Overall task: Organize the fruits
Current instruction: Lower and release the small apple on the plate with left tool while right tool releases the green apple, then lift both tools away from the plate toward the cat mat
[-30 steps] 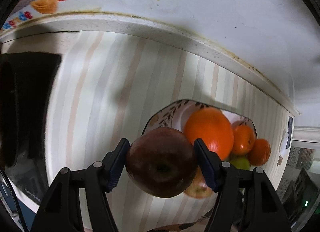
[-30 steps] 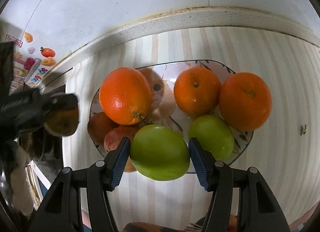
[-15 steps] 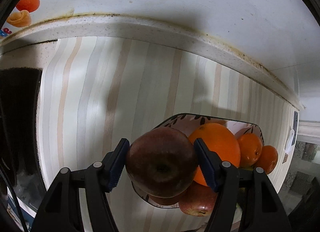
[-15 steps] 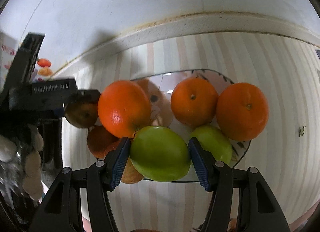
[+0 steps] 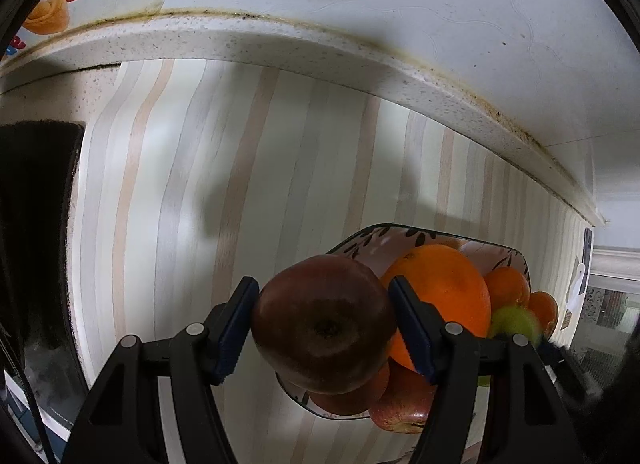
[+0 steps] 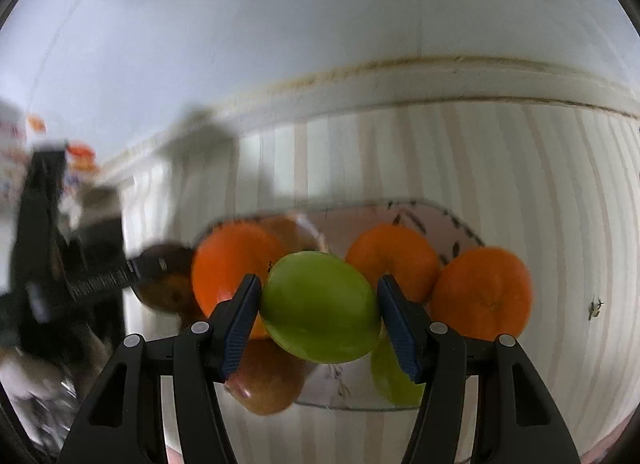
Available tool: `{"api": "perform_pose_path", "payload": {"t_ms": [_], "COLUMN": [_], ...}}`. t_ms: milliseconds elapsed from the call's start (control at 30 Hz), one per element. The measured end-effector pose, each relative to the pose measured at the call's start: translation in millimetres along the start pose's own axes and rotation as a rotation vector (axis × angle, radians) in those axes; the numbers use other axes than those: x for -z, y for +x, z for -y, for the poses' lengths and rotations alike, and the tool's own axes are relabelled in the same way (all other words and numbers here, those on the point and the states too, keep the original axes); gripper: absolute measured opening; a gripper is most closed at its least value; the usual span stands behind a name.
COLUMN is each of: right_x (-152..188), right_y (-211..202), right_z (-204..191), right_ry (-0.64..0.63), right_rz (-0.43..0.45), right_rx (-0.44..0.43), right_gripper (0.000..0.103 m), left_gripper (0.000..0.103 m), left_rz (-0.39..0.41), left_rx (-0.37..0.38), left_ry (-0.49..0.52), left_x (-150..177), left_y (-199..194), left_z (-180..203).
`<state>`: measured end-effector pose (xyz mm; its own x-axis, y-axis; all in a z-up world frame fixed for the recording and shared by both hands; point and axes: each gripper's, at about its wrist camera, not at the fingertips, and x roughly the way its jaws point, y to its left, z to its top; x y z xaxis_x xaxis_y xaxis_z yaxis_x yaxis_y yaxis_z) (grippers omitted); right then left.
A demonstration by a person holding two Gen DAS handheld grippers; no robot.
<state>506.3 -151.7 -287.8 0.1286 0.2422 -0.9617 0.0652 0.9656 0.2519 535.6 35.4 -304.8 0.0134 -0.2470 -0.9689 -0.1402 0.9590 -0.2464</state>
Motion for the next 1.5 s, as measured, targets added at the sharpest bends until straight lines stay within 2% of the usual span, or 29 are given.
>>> {"api": "perform_pose_path", "payload": {"t_ms": [100,167,200,233,267,333,400,500,633,800,967,1100,1267,1500], "right_x": [4,3,3,2,1,2,3,5,6,8,17,33,61,105], "right_y": [2,2,3,2,1,1,-2,-5,-9,-20,-36,-59,-85,-121], "right_z": [-4,-2,-1,1,2,4,8,9,12,15,15,15,16,26], "right_ry": [-0.012,0.006,0.018,0.025,0.028,0.037,0.047,0.048,0.049,0.038,0.021,-0.008,-0.044,-0.062], "right_rz": [-0.003,-0.015,-0.021,-0.022,-0.022,-0.026,-0.022,-0.013,-0.009,0.016,0.052,0.100,0.155,0.221], "right_rx": [0.007,-0.015,-0.020,-0.021,-0.018,-0.015,-0.010,-0.005,-0.001,0.018,0.056,0.116,0.174,0.213], "right_gripper": [0.064,0.074,0.085,0.091,0.092,0.092,0.095,0.095,0.095,0.096,0.098,0.098,0.098,0.098], "left_gripper": [0.066,0.066,0.066,0.067,0.068,0.079,0.085,0.090,0.090,0.090,0.090,0.090,0.090,0.090], "left_rz": [-0.003,-0.003,-0.002,-0.003,-0.006,-0.002,0.000,-0.006,-0.013,0.025,0.084,0.154,0.244,0.353], "left_rx": [-0.006,-0.018,-0.023,-0.032,-0.037,-0.044,-0.050,-0.033,-0.012,-0.003,-0.041,-0.082,-0.154,-0.210], "left_ry": [-0.003,0.004,0.012,0.022,0.027,0.038,0.040,0.021,-0.001,-0.013,0.000,0.031,0.101,0.135], "left_x": [1,1,0,-1,-1,-1,-1,-2,-3,0,9,35,91,155], "left_y": [0,-1,-1,-2,-2,-2,-2,1,0,-14,-38,-62,-88,-115], "left_z": [1,4,6,8,9,10,10,1,-5,-10,-9,-3,15,25]}}
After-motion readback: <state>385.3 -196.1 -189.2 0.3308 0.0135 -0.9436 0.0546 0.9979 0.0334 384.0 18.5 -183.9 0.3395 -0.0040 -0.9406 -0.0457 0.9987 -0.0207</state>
